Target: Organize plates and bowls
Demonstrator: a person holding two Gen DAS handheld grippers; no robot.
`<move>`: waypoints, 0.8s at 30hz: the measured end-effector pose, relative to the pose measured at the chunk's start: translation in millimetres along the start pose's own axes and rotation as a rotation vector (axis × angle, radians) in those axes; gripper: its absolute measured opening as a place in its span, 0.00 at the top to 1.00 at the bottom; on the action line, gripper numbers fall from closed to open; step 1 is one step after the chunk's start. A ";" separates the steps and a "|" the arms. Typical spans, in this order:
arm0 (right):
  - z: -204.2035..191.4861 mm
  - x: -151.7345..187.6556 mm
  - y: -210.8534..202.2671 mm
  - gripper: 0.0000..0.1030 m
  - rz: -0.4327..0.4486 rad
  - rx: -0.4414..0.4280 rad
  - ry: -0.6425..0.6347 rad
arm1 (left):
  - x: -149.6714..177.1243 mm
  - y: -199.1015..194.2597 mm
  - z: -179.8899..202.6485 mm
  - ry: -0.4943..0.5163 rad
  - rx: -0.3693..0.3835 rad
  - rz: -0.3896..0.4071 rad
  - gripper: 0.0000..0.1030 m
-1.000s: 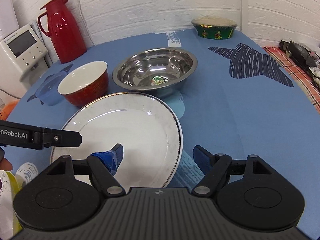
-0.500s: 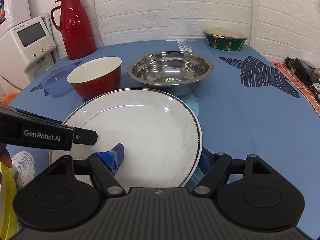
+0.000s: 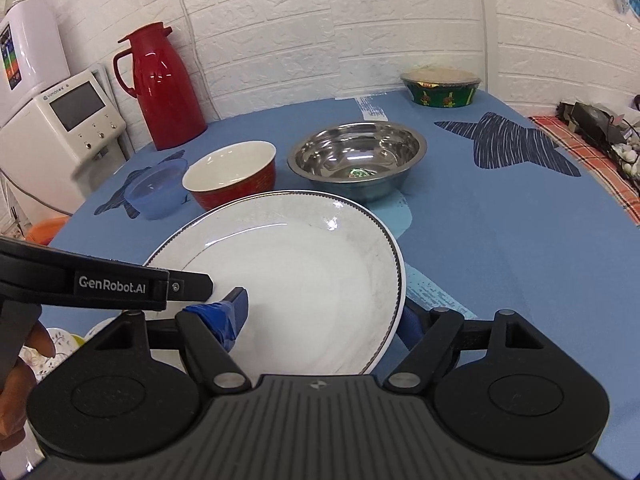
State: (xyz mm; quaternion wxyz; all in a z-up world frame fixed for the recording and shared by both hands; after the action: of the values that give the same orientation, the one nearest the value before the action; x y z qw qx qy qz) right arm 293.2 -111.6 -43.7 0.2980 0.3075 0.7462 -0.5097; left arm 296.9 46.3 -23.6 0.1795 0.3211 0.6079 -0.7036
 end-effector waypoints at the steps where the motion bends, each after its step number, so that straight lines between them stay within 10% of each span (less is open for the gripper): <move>1: -5.0 1.0 -5.6 0.38 0.008 -0.004 -0.006 | 4.0 -9.3 -3.9 -0.006 -0.008 0.009 0.71; 13: -108.4 47.6 -40.9 0.38 0.009 -0.162 -0.106 | 87.6 -98.6 -86.2 -0.123 -0.167 0.029 0.71; 24: -152.8 100.3 -42.9 0.37 -0.058 -0.212 -0.127 | 142.3 -111.0 -102.6 -0.150 -0.160 0.028 0.71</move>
State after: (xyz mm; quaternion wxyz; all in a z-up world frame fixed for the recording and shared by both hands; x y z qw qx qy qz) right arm 176.9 35.7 -48.7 0.3607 0.2197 0.7842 -0.4546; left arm 145.8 187.3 -42.4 0.2596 0.2606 0.6423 -0.6724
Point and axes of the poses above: each gripper's, at about its wrist camera, not at the fingertips, and y roughly the way its jaws point, z to its right, x to its underside, the point moved 7 cm from there along y, roughly the way its jaws point, and after that the axes turned 9 degrees about y, right-handed, at the moved point
